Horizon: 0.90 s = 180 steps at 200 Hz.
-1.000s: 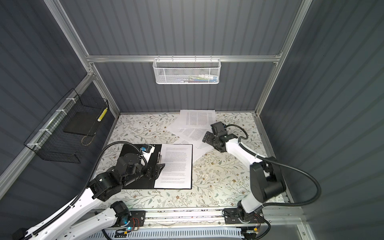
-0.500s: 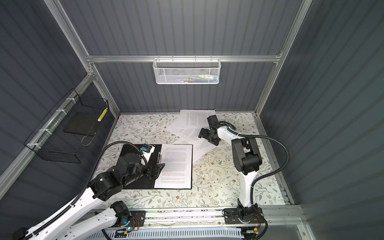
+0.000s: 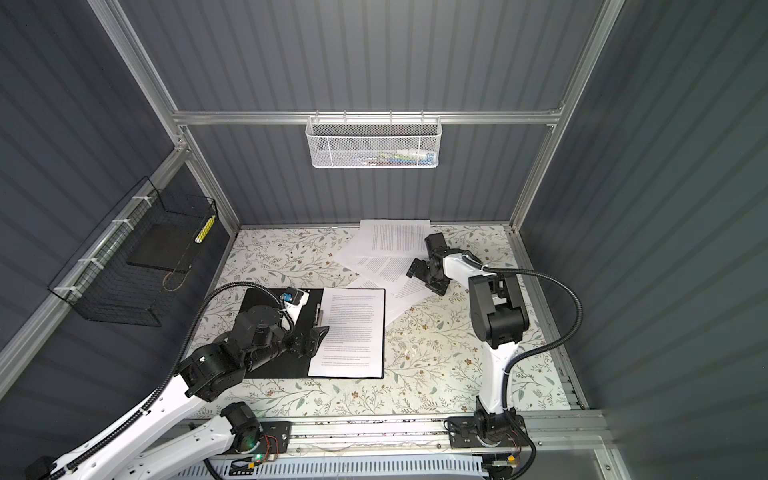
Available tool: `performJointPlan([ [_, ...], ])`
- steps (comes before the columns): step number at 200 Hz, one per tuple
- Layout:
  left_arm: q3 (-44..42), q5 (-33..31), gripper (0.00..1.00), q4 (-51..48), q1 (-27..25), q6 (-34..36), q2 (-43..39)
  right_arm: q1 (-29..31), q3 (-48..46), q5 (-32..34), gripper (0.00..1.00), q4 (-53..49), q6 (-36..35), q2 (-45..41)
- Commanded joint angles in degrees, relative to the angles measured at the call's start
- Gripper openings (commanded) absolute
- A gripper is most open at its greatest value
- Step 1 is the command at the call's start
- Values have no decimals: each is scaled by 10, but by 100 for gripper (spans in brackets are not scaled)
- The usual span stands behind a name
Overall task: Put the files into the folder
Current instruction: 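Lower the right gripper onto loose sheets while the left reaches over the folder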
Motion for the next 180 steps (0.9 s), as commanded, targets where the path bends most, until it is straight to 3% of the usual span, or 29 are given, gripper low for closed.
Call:
performJointPlan([
  [1, 7, -8, 100, 0, 5, 12, -5, -15, -47, 5, 99, -34, 6, -13],
  [70, 14, 14, 100, 17, 5, -18, -12, -53, -240, -36, 99, 23, 48, -145],
  [125, 67, 185, 100, 25, 5, -54, 80, -118, -424, -75, 99, 71, 79, -325],
  [159, 67, 325, 100, 116, -1, -109, 185, -146, -491, -50, 99, 8, 73, -466],
  [180, 80, 340, 100, 176, -38, -132, 263, -177, -502, -25, 99, -26, 52, -562],
])
